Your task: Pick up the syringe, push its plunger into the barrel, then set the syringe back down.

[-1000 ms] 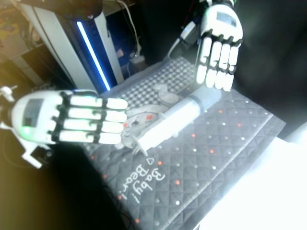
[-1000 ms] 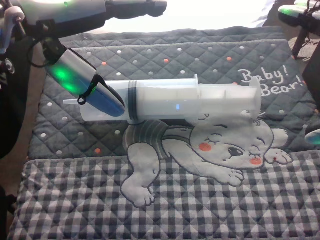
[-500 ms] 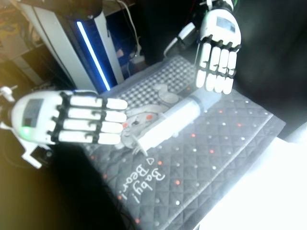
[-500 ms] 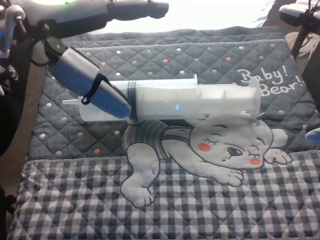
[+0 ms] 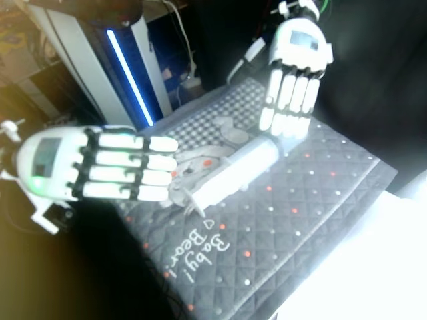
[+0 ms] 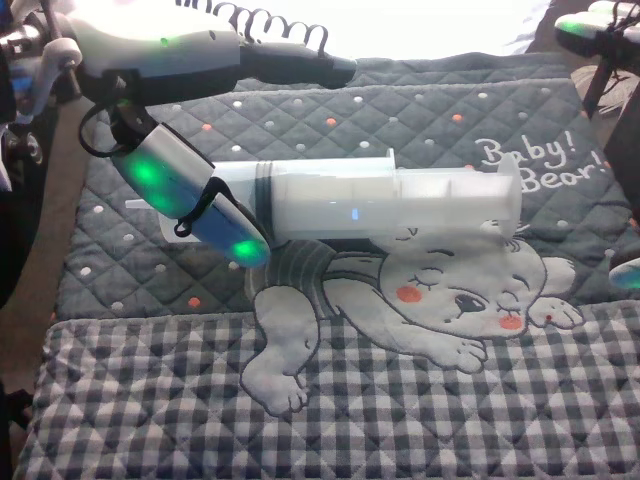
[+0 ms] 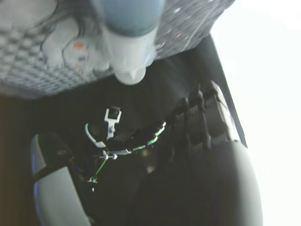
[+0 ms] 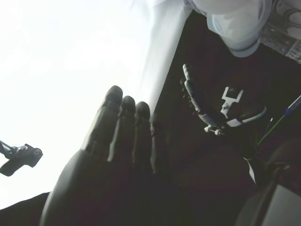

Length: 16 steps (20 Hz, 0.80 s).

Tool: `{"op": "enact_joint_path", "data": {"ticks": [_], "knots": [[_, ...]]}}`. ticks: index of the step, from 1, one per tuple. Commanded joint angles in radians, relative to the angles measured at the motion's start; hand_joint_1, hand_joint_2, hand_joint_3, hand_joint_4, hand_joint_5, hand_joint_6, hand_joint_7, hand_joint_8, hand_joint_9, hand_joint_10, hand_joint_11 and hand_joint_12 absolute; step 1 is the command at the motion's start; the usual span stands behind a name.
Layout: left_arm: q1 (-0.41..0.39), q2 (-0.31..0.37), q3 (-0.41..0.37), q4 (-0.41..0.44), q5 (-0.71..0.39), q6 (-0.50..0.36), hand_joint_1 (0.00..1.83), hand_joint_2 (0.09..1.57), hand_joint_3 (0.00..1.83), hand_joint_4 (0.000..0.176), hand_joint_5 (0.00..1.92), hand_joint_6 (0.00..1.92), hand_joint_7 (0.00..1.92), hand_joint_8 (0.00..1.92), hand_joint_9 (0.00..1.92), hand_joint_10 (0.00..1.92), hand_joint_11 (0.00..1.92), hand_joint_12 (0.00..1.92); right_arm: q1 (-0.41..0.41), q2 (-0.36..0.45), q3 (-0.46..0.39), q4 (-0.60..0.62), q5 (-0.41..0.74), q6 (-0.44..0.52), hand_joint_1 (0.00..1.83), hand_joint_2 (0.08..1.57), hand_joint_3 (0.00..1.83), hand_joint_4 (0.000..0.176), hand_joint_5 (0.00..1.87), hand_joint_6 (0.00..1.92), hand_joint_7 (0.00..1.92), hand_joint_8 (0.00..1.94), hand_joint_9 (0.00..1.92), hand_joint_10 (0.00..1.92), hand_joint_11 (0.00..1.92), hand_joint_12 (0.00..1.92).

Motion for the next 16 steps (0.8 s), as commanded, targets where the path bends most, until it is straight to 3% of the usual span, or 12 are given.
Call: {"op": "enact_joint_path", "data": {"ticks": [1,2,4,5,9,11,15,16], "knots": [[-0.019,-0.01,0.004,-0.016,-0.032,-0.018,0.67,0.62,0.0,0.0,0.16,0.01,0.2,0.0,0.17,0.0,0.15,0.03,0.008,0.002,0.001,0.035,0.12,0.004,0.77,0.65,0.0,0.029,0.14,0.0,0.21,0.01,0.13,0.0,0.17,0.05],[-0.02,-0.016,0.007,-0.002,-0.03,-0.018,0.68,0.62,0.0,0.0,0.16,0.01,0.19,0.0,0.16,0.0,0.16,0.03,0.008,0.001,0.001,0.035,0.12,0.004,0.76,0.65,0.0,0.029,0.14,0.0,0.21,0.01,0.13,0.0,0.17,0.05],[-0.02,-0.027,0.009,0.012,-0.026,-0.018,0.67,0.61,0.0,0.0,0.16,0.0,0.2,0.0,0.18,0.01,0.19,0.05,0.008,0.0,0.0,0.035,0.12,0.004,0.77,0.66,0.01,0.01,0.14,0.0,0.21,0.0,0.17,0.02,0.19,0.05],[-0.02,-0.032,0.01,0.02,-0.023,-0.091,0.64,0.61,0.0,0.0,0.15,0.0,0.21,0.01,0.2,0.01,0.22,0.06,0.008,0.0,-0.001,0.035,0.12,0.004,0.76,0.65,0.0,0.012,0.13,0.0,0.21,0.0,0.18,0.02,0.19,0.05],[-0.02,-0.054,0.016,0.047,-0.001,-0.092,0.65,0.6,0.0,0.0,0.16,0.0,0.23,0.01,0.21,0.01,0.23,0.07,0.008,-0.001,-0.001,0.036,0.12,0.004,0.74,0.64,0.0,0.016,0.14,0.0,0.21,0.0,0.18,0.01,0.22,0.06],[-0.021,-0.069,0.03,0.051,0.008,-0.092,0.67,0.61,0.0,0.0,0.15,0.0,0.22,0.01,0.2,0.01,0.22,0.06,0.008,-0.002,-0.001,0.036,0.12,0.004,0.77,0.65,0.0,0.005,0.14,0.0,0.2,0.0,0.17,0.0,0.21,0.05],[-0.02,-0.094,0.05,0.075,0.036,-0.092,0.71,0.58,0.0,0.0,0.19,0.01,0.21,0.0,0.2,0.0,0.22,0.06,0.008,-0.003,-0.001,0.036,0.12,0.004,0.77,0.63,0.0,0.011,0.13,0.0,0.21,0.01,0.16,0.0,0.22,0.05],[-0.019,-0.099,0.055,0.077,0.04,-0.092,0.71,0.58,0.0,0.0,0.17,0.0,0.19,0.0,0.17,0.0,0.17,0.04,0.008,-0.003,-0.001,0.036,0.12,0.004,0.79,0.63,0.0,0.0,0.14,0.01,0.23,0.01,0.16,0.0,0.21,0.04]]}}
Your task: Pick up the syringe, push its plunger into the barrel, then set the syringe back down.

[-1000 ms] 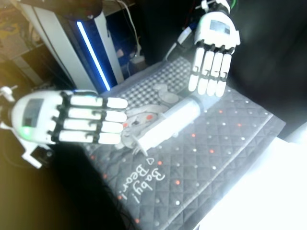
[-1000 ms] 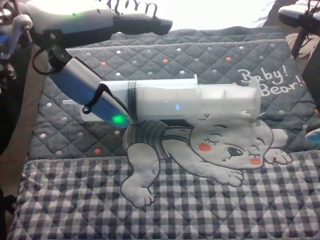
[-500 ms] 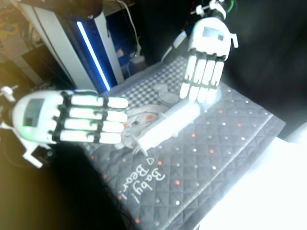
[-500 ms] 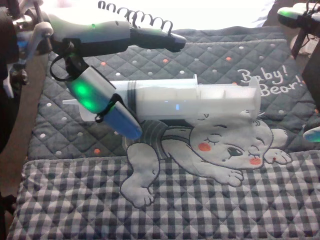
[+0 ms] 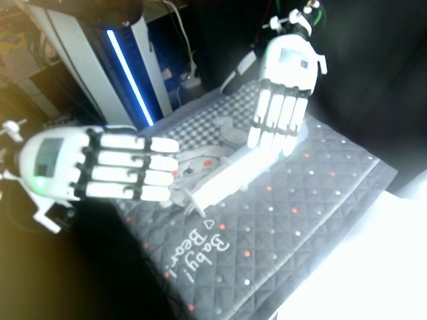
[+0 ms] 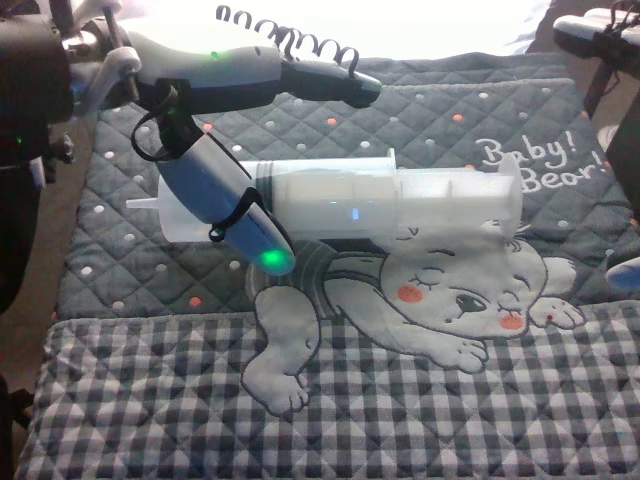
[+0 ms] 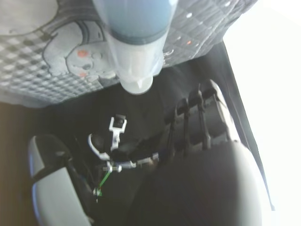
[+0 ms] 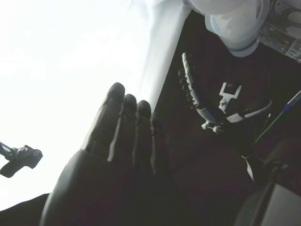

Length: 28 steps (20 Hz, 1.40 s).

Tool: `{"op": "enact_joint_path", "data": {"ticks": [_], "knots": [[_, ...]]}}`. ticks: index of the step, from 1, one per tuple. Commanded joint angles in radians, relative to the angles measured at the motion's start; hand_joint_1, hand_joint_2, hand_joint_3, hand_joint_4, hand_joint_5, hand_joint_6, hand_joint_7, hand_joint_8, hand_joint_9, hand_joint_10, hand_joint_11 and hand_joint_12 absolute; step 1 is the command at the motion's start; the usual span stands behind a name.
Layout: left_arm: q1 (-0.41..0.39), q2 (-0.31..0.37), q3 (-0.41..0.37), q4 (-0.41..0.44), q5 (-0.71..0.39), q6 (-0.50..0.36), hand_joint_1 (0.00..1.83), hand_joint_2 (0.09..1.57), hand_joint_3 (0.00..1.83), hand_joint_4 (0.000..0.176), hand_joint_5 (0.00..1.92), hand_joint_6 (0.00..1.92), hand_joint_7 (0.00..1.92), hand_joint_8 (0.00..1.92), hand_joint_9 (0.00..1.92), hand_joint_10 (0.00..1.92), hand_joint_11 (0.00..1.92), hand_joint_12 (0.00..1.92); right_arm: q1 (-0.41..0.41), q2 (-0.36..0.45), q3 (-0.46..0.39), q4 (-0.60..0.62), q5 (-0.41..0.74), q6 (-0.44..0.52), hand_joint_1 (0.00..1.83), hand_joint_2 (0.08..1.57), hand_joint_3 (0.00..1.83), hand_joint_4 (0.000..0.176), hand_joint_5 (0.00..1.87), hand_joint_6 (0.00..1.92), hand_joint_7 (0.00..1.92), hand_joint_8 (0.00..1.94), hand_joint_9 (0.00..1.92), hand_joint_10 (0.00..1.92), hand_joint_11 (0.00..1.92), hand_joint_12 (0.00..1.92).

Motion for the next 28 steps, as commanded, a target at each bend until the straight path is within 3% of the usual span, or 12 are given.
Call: {"op": "enact_joint_path", "data": {"ticks": [1,10,12,14,16,17,23,26,28], "knots": [[-0.012,-0.01,0.007,-0.032,-0.011,-0.006,0.7,0.59,0.0,0.0,0.16,0.0,0.19,0.0,0.16,0.0,0.15,0.03,0.008,0.003,0.0,0.033,0.12,0.004,0.8,0.63,0.0,0.0,0.14,0.01,0.23,0.01,0.17,0.0,0.22,0.05],[0.018,-0.067,0.06,-0.023,0.036,-0.006,0.71,0.58,0.0,0.0,0.18,0.0,0.23,0.01,0.21,0.01,0.21,0.05,0.008,-0.001,0.0,0.036,0.12,0.004,0.79,0.62,0.0,0.0,0.14,0.0,0.19,0.0,0.17,0.0,0.2,0.03],[0.025,-0.078,0.071,-0.023,0.053,-0.006,0.68,0.57,0.0,0.0,0.16,0.0,0.23,0.01,0.21,0.01,0.21,0.05,0.008,-0.002,0.0,0.036,0.121,0.004,0.75,0.61,0.0,0.028,0.14,0.0,0.21,0.01,0.15,0.01,0.23,0.04],[0.036,-0.093,0.086,-0.028,0.062,-0.006,0.66,0.57,0.0,0.0,0.16,0.0,0.24,0.01,0.23,0.01,0.23,0.05,0.008,-0.003,0.0,0.036,0.121,0.004,0.75,0.6,0.0,0.028,0.14,0.0,0.21,0.01,0.16,0.01,0.23,0.04],[0.048,-0.108,0.1,-0.044,0.063,-0.006,0.71,0.56,0.0,0.0,0.2,0.01,0.24,0.01,0.24,0.01,0.24,0.05,0.008,-0.003,0.0,0.036,0.121,0.004,0.76,0.61,0.0,0.01,0.12,0.0,0.18,0.0,0.12,0.0,0.23,0.03],[0.052,-0.115,0.105,-0.048,0.066,-0.006,0.69,0.56,0.0,0.0,0.2,0.01,0.24,0.01,0.24,0.01,0.25,0.05,0.008,-0.003,0.0,0.037,0.121,0.004,0.75,0.61,0.0,0.021,0.11,0.0,0.18,0.0,0.12,0.0,0.22,0.03],[0.082,-0.167,0.144,-0.068,0.071,-0.006,0.66,0.53,0.0,0.0,0.21,0.01,0.24,0.01,0.25,0.01,0.25,0.05,0.008,-0.008,0.001,0.037,0.121,0.004,0.74,0.59,0.0,0.031,0.15,0.01,0.22,0.01,0.15,0.01,0.27,0.04],[0.092,-0.189,0.16,-0.068,0.076,-0.006,0.66,0.54,0.0,0.0,0.19,0.0,0.23,0.0,0.24,0.0,0.23,0.05,0.008,-0.009,0.003,0.037,0.121,0.004,0.76,0.6,0.0,0.045,0.15,0.01,0.21,0.0,0.15,0.0,0.25,0.03],[0.096,-0.204,0.171,-0.064,0.083,-0.006,0.67,0.55,0.0,0.0,0.19,0.0,0.23,0.0,0.24,0.0,0.24,0.05,0.008,-0.01,0.003,0.037,0.121,0.004,0.76,0.59,0.0,0.034,0.15,0.01,0.22,0.01,0.15,0.0,0.25,0.03]]}}
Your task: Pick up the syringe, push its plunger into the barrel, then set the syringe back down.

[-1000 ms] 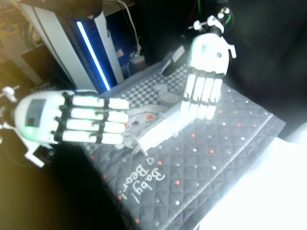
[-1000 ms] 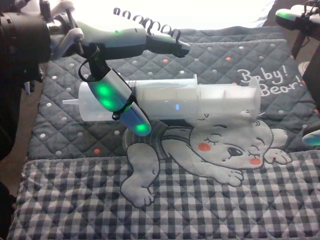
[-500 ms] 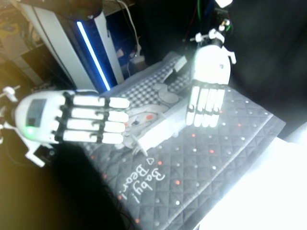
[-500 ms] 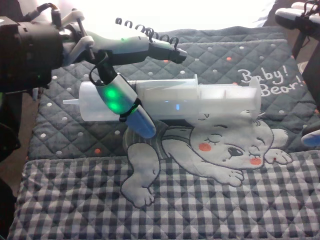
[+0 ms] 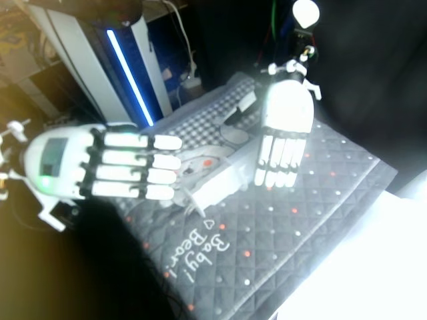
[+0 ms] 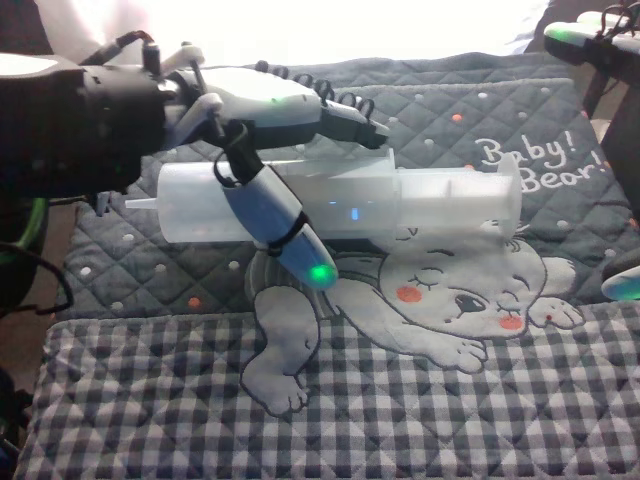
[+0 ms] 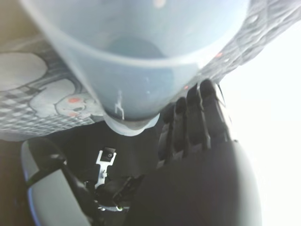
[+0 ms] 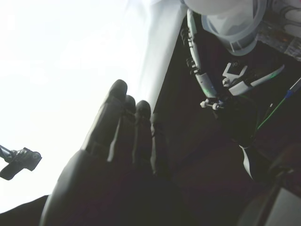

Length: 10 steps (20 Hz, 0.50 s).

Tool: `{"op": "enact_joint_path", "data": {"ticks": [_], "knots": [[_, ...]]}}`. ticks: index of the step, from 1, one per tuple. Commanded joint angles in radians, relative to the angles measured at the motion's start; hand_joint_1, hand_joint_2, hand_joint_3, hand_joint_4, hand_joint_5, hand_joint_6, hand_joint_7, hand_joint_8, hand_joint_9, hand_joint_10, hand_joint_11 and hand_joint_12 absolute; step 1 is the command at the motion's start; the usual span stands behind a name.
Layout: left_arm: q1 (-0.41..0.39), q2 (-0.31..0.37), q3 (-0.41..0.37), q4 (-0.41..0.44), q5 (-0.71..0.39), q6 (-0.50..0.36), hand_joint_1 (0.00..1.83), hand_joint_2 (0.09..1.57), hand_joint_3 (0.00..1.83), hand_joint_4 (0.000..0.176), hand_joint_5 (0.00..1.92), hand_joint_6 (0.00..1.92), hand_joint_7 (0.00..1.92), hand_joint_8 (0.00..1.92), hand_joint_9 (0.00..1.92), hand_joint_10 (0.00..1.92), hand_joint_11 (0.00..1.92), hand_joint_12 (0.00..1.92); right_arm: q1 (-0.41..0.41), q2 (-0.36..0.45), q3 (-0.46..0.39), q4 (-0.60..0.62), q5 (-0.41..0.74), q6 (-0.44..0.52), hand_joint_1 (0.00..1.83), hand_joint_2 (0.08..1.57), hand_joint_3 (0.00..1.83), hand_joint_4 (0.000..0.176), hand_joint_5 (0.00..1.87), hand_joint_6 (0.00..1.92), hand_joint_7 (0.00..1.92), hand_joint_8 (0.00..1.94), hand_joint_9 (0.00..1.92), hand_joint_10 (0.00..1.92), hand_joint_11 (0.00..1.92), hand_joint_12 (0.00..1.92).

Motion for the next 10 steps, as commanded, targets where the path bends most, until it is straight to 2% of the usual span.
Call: {"op": "enact_joint_path", "data": {"ticks": [1,4,5,6,9,10], "knots": [[0.001,-0.007,0.005,-0.02,-0.013,-0.005,0.69,0.56,0.01,0.0,0.19,0.0,0.23,0.0,0.23,0.0,0.23,0.05,0.008,0.004,0.002,0.033,0.121,0.004,0.77,0.6,0.0,0.022,0.15,0.0,0.21,0.0,0.13,0.0,0.24,0.02],[0.008,-0.016,0.013,-0.006,-0.005,-0.005,0.7,0.57,0.01,0.0,0.18,0.0,0.21,0.0,0.21,0.0,0.21,0.04,0.009,0.003,0.002,0.033,0.121,0.004,0.75,0.59,0.0,0.042,0.17,0.01,0.22,0.0,0.15,0.01,0.27,0.03],[0.01,-0.016,0.013,0.003,-0.001,-0.005,0.7,0.58,0.01,0.0,0.17,0.0,0.2,0.0,0.2,0.0,0.2,0.04,0.009,0.003,0.002,0.033,0.121,0.004,0.74,0.58,0.0,0.055,0.17,0.0,0.22,0.0,0.15,0.0,0.27,0.03],[0.01,-0.016,0.013,0.015,0.004,-0.005,0.7,0.56,0.0,0.0,0.2,0.0,0.25,0.0,0.26,0.01,0.25,0.07,0.009,0.003,0.002,0.033,0.121,0.004,0.74,0.59,0.0,0.05,0.16,0.0,0.22,0.0,0.14,0.0,0.26,0.03],[0.009,-0.017,0.013,0.034,0.012,-0.006,0.68,0.58,0.01,0.0,0.18,0.0,0.22,0.01,0.22,0.01,0.21,0.06,0.009,0.002,0.003,0.032,0.121,0.004,0.76,0.6,0.0,0.03,0.16,0.0,0.22,0.0,0.15,0.0,0.26,0.02],[0.009,-0.018,0.015,0.068,0.016,-0.034,0.67,0.59,0.01,0.0,0.18,0.0,0.22,0.01,0.23,0.01,0.22,0.07,0.009,0.001,0.004,0.032,0.121,0.004,0.75,0.6,0.0,0.03,0.16,0.0,0.23,0.0,0.16,0.01,0.26,0.02]]}}
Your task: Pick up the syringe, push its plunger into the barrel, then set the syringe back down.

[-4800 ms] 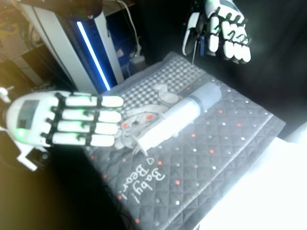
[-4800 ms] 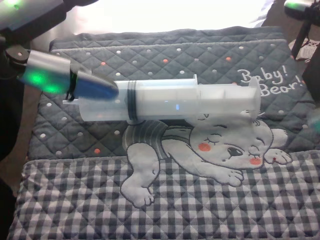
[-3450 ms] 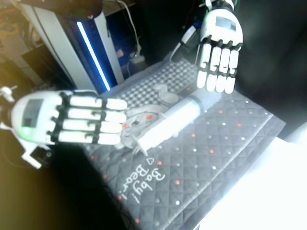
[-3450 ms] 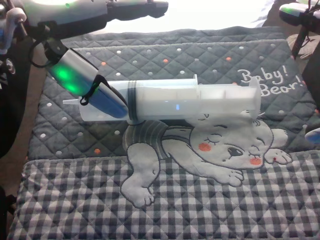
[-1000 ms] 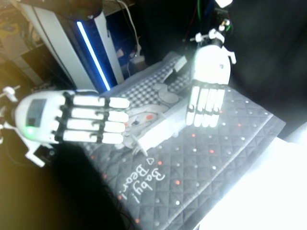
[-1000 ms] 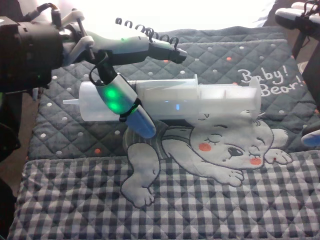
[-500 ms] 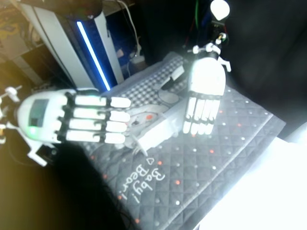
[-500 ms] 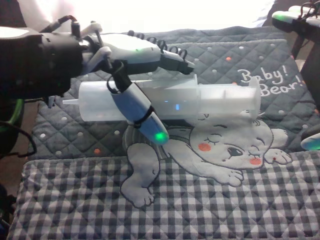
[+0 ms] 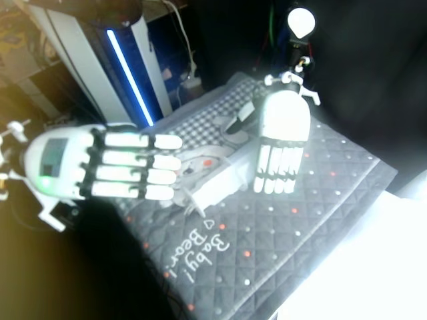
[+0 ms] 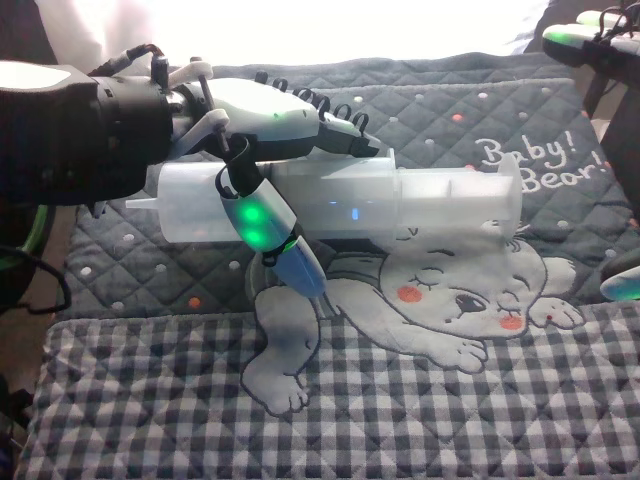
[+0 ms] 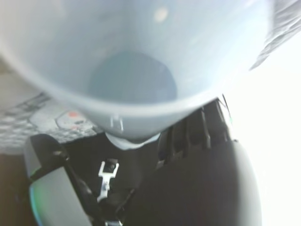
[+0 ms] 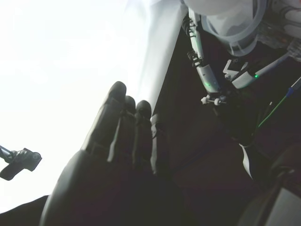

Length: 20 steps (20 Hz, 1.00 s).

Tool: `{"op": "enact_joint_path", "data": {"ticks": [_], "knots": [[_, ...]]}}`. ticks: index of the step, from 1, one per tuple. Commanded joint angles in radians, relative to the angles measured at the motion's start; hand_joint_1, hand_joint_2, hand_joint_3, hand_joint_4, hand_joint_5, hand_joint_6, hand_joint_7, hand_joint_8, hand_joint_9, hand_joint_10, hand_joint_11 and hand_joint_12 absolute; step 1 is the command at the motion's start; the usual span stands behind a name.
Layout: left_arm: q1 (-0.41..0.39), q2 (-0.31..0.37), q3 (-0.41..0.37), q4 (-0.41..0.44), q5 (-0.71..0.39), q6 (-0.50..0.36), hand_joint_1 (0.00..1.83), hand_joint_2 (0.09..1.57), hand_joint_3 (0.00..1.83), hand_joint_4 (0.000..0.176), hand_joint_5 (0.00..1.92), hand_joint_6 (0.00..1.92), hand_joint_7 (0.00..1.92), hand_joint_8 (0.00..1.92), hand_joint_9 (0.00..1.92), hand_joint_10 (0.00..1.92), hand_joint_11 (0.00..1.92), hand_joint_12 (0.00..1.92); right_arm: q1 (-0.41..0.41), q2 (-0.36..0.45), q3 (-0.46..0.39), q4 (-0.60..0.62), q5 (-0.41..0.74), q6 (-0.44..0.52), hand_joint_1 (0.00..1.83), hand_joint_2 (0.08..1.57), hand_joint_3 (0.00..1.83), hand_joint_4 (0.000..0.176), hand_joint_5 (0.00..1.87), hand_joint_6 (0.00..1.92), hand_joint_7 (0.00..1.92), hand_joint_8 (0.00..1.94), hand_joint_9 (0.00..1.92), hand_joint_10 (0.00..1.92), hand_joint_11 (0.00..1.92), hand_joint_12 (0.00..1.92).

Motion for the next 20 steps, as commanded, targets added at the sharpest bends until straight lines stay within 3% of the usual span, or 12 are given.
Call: {"op": "enact_joint_path", "data": {"ticks": [1,5,7,8,9,10,11,12,14,17,19,20], "knots": [[-0.007,-0.008,0.005,0.002,-0.014,-0.016,0.67,0.59,0.01,0.0,0.2,0.01,0.24,0.01,0.25,0.02,0.24,0.07,0.009,0.002,0.004,0.032,0.121,0.004,0.74,0.6,0.0,0.036,0.16,0.0,0.23,0.0,0.16,0.0,0.26,0.02],[0.002,-0.025,0.025,0.027,-0.017,-0.027,0.83,0.7,0.0,0.0,0.28,0.0,0.32,0.0,0.29,0.0,0.19,0.1,0.01,0.002,0.004,0.032,0.121,0.004,0.73,0.63,0.01,0.034,0.15,0.0,0.23,0.0,0.16,0.0,0.26,0.02],[0.004,-0.03,0.04,0.029,-0.028,-0.027,0.93,0.86,0.02,0.0,0.48,0.02,0.59,0.02,0.57,0.01,0.34,0.4,0.01,0.002,0.004,0.032,0.122,0.004,0.77,0.63,0.01,0.01,0.16,0.0,0.23,0.0,0.16,0.0,0.25,0.02],[0.005,-0.033,0.051,0.032,-0.037,-0.103,1.18,1.06,0.01,0.0,0.79,0.81,1.0,0.73,0.97,0.14,0.59,0.9,0.01,0.002,0.004,0.032,0.122,0.004,0.79,0.63,0.01,0.002,0.16,0.0,0.22,0.0,0.15,0.0,0.25,0.01],[0.006,-0.034,0.059,0.025,-0.041,-0.108,1.22,1.13,0.0,0.0,0.8,1.06,1.02,0.98,1.05,0.17,0.62,1.08,0.01,0.002,0.004,0.032,0.122,0.004,0.8,0.63,0.01,0.001,0.16,0.0,0.22,0.0,0.15,0.0,0.25,0.01],[0.006,-0.035,0.067,0.023,-0.04,-0.108,1.28,1.08,0.0,0.0,1.0,0.76,1.15,0.88,1.26,0.23,0.88,1.12,0.01,0.002,0.004,0.032,0.122,0.004,0.8,0.62,0.0,0.007,0.16,0.0,0.23,0.0,0.16,0.0,0.26,0.02],[0.002,-0.036,0.075,0.021,-0.038,-0.108,1.37,1.06,0.0,0.0,1.02,0.65,1.12,0.79,1.11,0.9,0.96,1.08,0.01,0.002,0.004,0.032,0.122,0.004,0.76,0.62,0.0,0.008,0.17,0.0,0.24,0.01,0.16,0.0,0.26,0.01],[-0.003,-0.037,0.083,0.018,-0.038,-0.108,1.39,1.06,0.0,0.0,0.99,0.71,1.13,0.73,1.1,1.0,1.0,1.02,0.009,0.002,0.004,0.032,0.122,0.004,0.75,0.62,0.0,0.008,0.17,0.0,0.23,0.0,0.16,0.0,0.24,0.01],[-0.022,-0.035,0.094,0.008,-0.033,-0.108,1.4,1.06,0.0,0.0,0.98,0.74,1.13,0.73,1.07,1.06,0.98,1.05,0.009,0.002,0.004,0.032,0.122,0.004,0.7,0.61,0.0,0.014,0.18,0.01,0.25,0.01,0.17,0.01,0.24,0.01],[-0.053,-0.023,0.105,-0.017,-0.031,-0.108,1.28,1.06,0.0,0.0,1.03,0.78,1.17,0.83,1.11,0.81,0.87,1.41,0.009,0.002,0.004,0.032,0.122,0.004,0.7,0.62,0.0,0.021,0.18,0.0,0.23,0.0,0.17,0.0,0.22,0.0],[-0.07,0.004,0.094,-0.117,-0.032,-0.108,1.24,1.11,0.01,0.0,0.86,1.16,1.07,0.97,1.03,1.31,0.87,1.68,0.009,0.002,0.004,0.032,0.123,0.004,0.69,0.6,0.0,0.021,0.18,0.0,0.23,0.0,0.18,0.01,0.23,0.0],[-0.076,0.023,0.086,-0.18,-0.033,-0.108,1.4,1.1,0.0,0.0,0.74,1.59,0.95,1.47,1.01,1.64,0.94,1.87,0.009,0.002,0.004,0.032,0.123,0.004,0.7,0.6,0.0,0.016,0.17,0.0,0.23,0.0,0.18,0.01,0.22,0.0]]}}
